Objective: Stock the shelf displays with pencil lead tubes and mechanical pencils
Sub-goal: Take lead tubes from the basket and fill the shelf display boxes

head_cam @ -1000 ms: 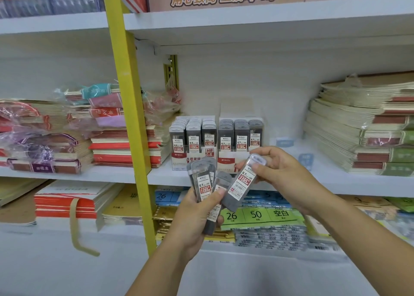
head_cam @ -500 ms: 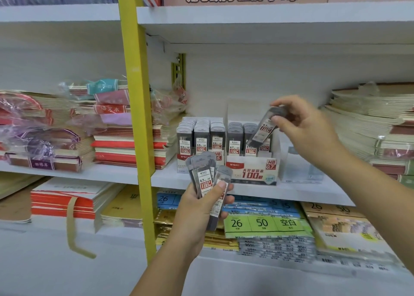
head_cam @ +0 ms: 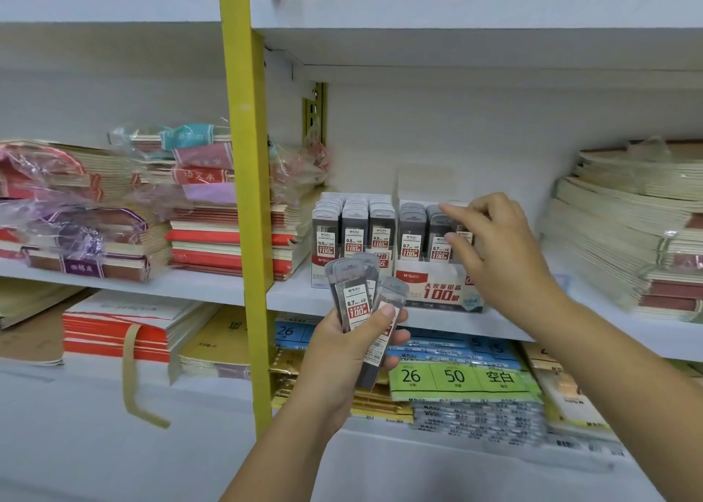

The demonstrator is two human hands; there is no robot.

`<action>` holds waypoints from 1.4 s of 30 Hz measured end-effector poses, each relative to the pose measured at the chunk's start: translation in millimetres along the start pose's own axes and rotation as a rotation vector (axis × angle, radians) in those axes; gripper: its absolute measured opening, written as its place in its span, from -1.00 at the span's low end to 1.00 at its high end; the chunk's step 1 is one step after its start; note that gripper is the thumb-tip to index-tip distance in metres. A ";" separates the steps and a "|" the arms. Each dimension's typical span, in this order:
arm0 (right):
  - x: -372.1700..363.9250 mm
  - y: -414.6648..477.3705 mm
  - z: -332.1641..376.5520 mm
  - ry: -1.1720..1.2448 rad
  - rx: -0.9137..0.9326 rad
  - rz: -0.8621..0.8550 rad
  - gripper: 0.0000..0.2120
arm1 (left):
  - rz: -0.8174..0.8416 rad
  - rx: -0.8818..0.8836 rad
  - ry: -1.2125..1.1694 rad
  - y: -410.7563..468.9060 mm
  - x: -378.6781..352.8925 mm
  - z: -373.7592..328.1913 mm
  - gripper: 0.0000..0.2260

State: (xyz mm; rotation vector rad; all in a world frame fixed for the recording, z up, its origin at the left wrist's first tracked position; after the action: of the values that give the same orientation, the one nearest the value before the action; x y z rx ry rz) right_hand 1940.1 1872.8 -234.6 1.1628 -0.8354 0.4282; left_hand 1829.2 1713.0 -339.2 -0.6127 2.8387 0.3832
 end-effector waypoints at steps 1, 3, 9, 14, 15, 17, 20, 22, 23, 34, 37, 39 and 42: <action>-0.9 -12.5 6.6 0.101 0.023 -0.006 -0.70 | 0.010 0.001 0.001 -1.4 -1.6 -0.9 -0.53; -7.8 -37.1 20.7 0.416 -0.008 0.168 -0.78 | 0.032 0.006 0.004 -4.2 -6.7 -2.6 -0.56; -24.6 -66.1 29.1 0.898 -0.148 0.403 -0.92 | 0.106 0.056 0.012 -11.4 -21.7 0.1 -0.55; -13.4 -66.9 9.3 1.017 -0.267 0.254 -0.92 | 0.072 0.119 0.014 -12.0 -25.2 1.1 -0.75; -10.7 -67.2 6.6 1.028 -0.277 0.233 -0.92 | 0.058 0.123 0.031 -11.4 -25.0 1.7 -0.79; -3.6 -66.5 2.8 0.993 -0.245 0.165 -0.92 | 0.045 0.121 0.074 -9.7 -23.9 3.3 -0.81; 24.0 -53.6 -4.4 0.890 -0.144 -0.038 -0.87 | 0.056 0.104 0.100 -6.7 -22.5 3.7 -0.79; 49.4 -35.4 -12.8 0.764 -0.067 -0.129 -0.82 | 0.058 0.083 0.097 -3.5 -21.9 2.9 -0.78; 59.6 -25.2 -16.7 0.667 -0.034 -0.130 -0.80 | 0.054 0.074 0.094 -1.8 -21.3 2.9 -0.79; 25.8 33.0 -42.7 0.048 -0.053 0.347 -0.78 | -0.019 0.026 0.059 7.9 -2.8 11.0 -0.85; 20.2 36.9 -48.3 0.063 -0.065 0.290 -0.81 | -0.005 0.013 0.058 8.4 -0.2 10.4 -0.81; 18.7 40.4 -51.8 -0.034 -0.092 0.206 -0.88 | 0.009 0.008 0.062 8.2 -0.3 8.3 -0.72; 14.3 41.0 -54.2 -0.083 -0.177 0.182 -0.80 | 0.017 0.016 0.069 7.5 -0.9 9.0 -0.77</action>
State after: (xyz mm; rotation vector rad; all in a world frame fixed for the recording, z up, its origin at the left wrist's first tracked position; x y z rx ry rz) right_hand 1940.1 1936.1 -206.2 0.9497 -1.0353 0.4477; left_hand 1828.1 1722.6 -345.9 -0.6107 2.9111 0.3490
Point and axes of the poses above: each hand's wrist, its own y-axis towards the middle knuckle, its own x-axis out of the back of the hand, z = x × y, the point moved 2 cm from there along y, towards the middle knuckle, and after that the axes turned 13 degrees about z, right-handed, at the moved point
